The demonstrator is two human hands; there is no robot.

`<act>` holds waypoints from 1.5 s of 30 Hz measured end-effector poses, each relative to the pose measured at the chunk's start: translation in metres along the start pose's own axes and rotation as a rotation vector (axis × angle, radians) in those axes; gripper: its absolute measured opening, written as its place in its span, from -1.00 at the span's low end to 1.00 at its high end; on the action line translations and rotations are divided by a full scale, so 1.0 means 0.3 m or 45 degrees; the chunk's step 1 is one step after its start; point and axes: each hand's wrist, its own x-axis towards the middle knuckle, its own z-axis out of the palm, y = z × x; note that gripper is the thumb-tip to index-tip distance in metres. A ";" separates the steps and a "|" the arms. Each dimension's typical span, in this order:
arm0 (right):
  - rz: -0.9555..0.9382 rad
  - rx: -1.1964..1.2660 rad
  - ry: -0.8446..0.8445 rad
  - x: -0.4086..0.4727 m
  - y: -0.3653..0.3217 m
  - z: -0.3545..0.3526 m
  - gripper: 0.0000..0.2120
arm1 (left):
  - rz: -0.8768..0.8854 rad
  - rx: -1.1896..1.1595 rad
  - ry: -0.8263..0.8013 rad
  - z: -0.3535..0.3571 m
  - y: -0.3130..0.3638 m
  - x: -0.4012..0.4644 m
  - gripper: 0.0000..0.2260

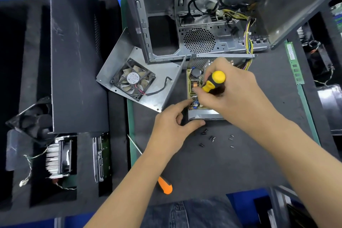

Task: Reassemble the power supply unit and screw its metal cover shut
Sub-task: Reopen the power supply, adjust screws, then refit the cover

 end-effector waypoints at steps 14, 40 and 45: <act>-0.087 -0.111 -0.116 0.020 -0.025 0.008 -0.73 | 0.034 0.032 0.017 0.000 -0.002 -0.005 -0.48; -0.179 -0.293 -0.165 0.000 -0.022 0.010 -0.73 | -0.021 0.072 -0.042 -0.007 0.001 -0.013 -0.61; -0.167 -0.309 -0.165 -0.008 -0.021 0.002 -0.71 | 0.007 0.107 -0.056 -0.005 -0.004 -0.012 -0.66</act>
